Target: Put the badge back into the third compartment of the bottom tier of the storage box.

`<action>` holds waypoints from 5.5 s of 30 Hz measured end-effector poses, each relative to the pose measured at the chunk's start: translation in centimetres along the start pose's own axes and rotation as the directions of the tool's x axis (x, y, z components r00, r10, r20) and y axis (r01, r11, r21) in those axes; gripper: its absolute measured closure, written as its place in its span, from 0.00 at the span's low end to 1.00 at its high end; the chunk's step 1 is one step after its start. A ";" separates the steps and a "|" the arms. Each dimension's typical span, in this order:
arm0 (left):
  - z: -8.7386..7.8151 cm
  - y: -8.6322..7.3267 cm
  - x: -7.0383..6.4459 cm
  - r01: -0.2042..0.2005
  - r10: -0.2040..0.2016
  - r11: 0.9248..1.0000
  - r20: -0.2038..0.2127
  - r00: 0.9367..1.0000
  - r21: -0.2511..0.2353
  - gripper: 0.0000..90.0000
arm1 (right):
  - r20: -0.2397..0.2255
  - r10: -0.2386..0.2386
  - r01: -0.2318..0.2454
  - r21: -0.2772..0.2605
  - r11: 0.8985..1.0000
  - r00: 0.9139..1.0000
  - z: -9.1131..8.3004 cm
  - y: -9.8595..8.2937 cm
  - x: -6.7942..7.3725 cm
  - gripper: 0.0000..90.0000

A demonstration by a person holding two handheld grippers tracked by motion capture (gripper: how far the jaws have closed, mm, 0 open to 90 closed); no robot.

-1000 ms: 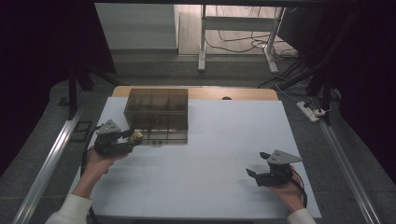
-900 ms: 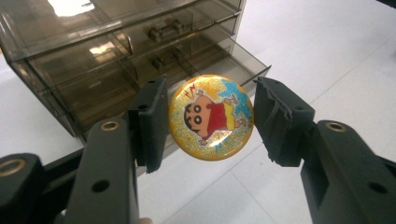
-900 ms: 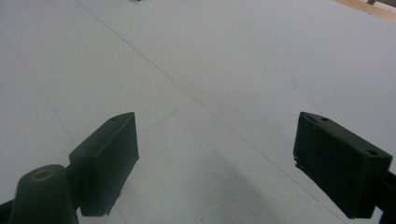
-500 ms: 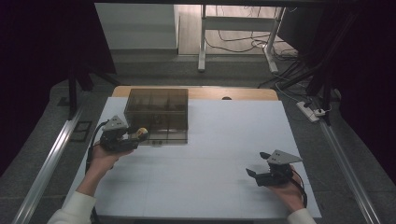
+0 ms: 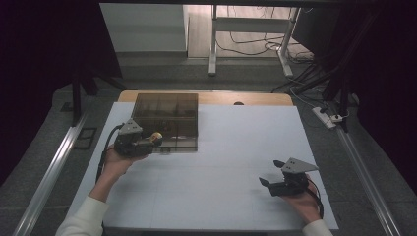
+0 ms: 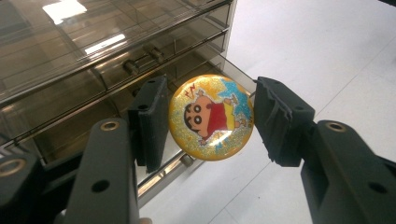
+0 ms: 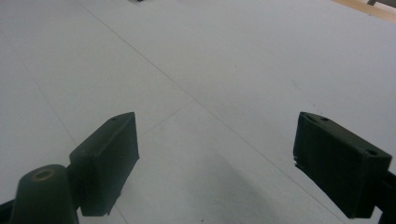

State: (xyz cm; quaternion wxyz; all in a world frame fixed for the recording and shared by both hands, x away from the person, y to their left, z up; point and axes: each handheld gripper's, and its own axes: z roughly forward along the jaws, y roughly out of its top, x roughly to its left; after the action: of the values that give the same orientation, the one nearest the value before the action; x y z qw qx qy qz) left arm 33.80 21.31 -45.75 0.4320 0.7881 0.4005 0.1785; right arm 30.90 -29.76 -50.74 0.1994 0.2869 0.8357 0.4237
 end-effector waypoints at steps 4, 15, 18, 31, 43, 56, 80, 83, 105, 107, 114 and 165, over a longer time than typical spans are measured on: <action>0.5 0.2 0.0 -0.003 0.003 1.000 0.005 1.000 0.003 0.51 | 0.000 0.002 -0.002 -0.005 1.000 1.000 0.0 0.0 0.0 0.15; 2.0 0.8 -0.1 -0.002 0.002 1.000 0.012 1.000 0.013 0.51 | 0.003 0.000 0.000 0.002 1.000 1.000 0.0 0.0 0.0 0.16; 2.5 0.9 0.0 0.001 -0.001 1.000 0.013 1.000 0.018 0.51 | 0.002 0.002 -0.002 0.003 1.000 1.000 0.0 0.0 0.0 0.15; 4.8 1.5 -0.4 0.000 -0.001 0.999 0.030 1.000 0.041 0.51 | 0.005 -0.001 0.001 0.004 1.000 1.000 0.0 0.0 0.0 0.16; 6.6 2.1 -1.2 -0.022 0.019 0.998 0.048 0.999 0.066 0.51 | 0.006 -0.002 0.002 -0.009 1.000 1.000 -0.2 0.2 0.0 0.16; 8.4 2.7 -1.4 -0.018 0.014 0.997 0.055 0.998 0.076 0.51 | 0.008 -0.001 0.001 -0.007 1.000 1.000 -0.2 0.2 0.0 0.16; 11.2 2.4 -1.6 -0.018 0.013 0.994 0.047 0.999 0.111 0.51 | 0.007 -0.004 0.004 -0.001 1.000 1.000 0.0 0.2 0.0 0.16; 11.2 2.4 -1.6 -0.020 0.014 0.994 0.049 0.999 0.111 0.51 | 0.005 -0.007 0.007 0.003 1.000 1.000 -0.1 0.2 0.0 0.16; 10.9 2.5 -1.5 -0.007 -0.001 0.993 0.071 0.997 0.115 0.40 | 0.005 -0.005 0.005 0.003 1.000 1.000 0.0 0.2 0.0 0.16; 10.8 2.5 -1.6 -0.009 0.001 0.993 0.073 0.997 0.115 0.39 | 0.006 -0.005 0.005 0.002 1.000 1.000 0.0 0.2 0.0 0.16; 9.9 2.7 -1.9 -0.033 0.024 0.993 0.080 0.997 0.111 0.37 | 0.004 -0.004 0.004 0.000 1.000 1.000 0.0 0.1 -0.1 0.16; -0.5 -5.3 -3.5 -0.063 0.061 0.995 0.032 0.998 0.080 0.21 | 0.011 0.056 -0.056 -0.019 0.998 0.998 -0.8 -0.8 -0.5 0.16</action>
State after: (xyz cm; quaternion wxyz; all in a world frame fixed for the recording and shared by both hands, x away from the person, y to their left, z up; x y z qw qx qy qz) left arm 28.80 20.42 -49.61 0.4001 0.8195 0.3762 0.1638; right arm 30.62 -30.92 -50.89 0.1951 0.3108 0.8221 0.4353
